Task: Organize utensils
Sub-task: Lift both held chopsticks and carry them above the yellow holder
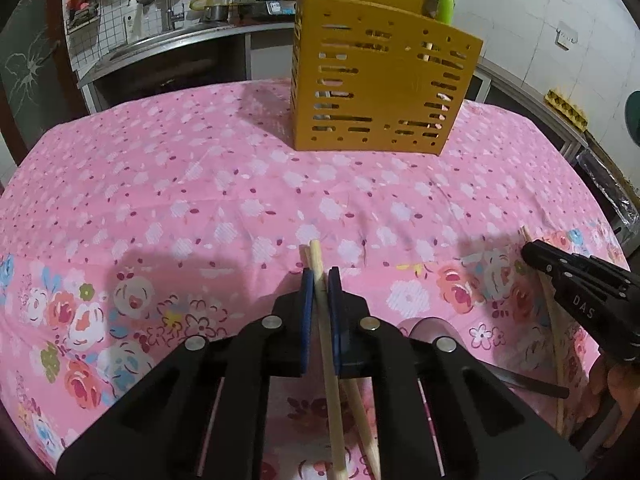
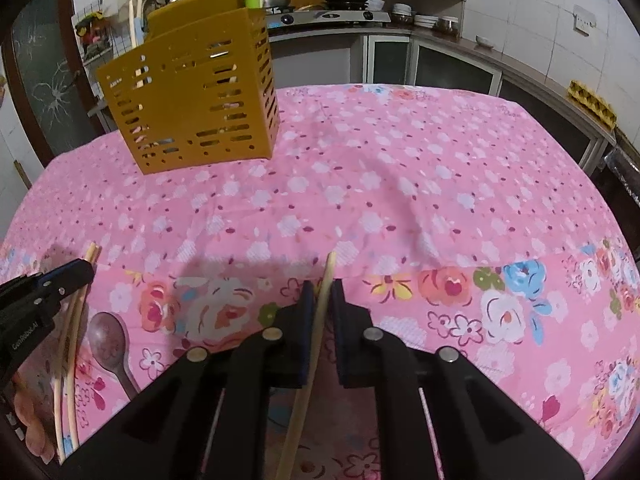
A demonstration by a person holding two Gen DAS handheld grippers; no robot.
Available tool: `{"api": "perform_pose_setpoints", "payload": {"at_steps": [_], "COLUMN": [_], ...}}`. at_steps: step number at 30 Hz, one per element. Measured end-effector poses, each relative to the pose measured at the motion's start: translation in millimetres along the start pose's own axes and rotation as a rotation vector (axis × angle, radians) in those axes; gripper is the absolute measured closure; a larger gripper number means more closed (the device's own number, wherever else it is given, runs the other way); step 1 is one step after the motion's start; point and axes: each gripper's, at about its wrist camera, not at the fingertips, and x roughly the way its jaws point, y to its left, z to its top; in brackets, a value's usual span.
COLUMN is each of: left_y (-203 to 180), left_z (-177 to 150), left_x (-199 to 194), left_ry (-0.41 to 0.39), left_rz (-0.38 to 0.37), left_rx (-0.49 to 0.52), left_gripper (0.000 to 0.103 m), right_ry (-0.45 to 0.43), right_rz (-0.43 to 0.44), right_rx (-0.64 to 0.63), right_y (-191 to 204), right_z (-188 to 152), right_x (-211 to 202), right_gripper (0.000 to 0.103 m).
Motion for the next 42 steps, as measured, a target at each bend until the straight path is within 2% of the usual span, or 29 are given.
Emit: {"api": "perform_pose_setpoints", "payload": {"at_steps": [6,16,23,29,34,42], "left_y": [6,19,23,28,27,18], "left_z": [5,12,18,23,28,35], "left_x": [-14,-27,-43,-63,-86,-120], "left_ry": [-0.047,-0.086,-0.12,-0.167,-0.227,-0.32], "left_rz": [-0.004,-0.026,-0.047,-0.063,-0.077,-0.067], "left_rx": [-0.021,-0.063,-0.091,-0.113,-0.12,-0.081], "left_gripper": [0.099,0.099,0.099,0.099,0.099,0.099], "right_ry": [-0.028,-0.063,-0.091,-0.184,-0.271,-0.365], "right_rz": [0.043,0.066,0.122,0.18,0.19,0.221], "right_rx": [0.015,0.025,0.047,0.067,0.06,0.048], "right_y": [-4,-8,-14,-21,-20,-15], "right_z": [2,6,10,16,20,26], "right_x": [-10,-21,-32,-57,-82,-107], "right_gripper": [0.095,0.097,0.097,0.097,0.097,0.097]}}
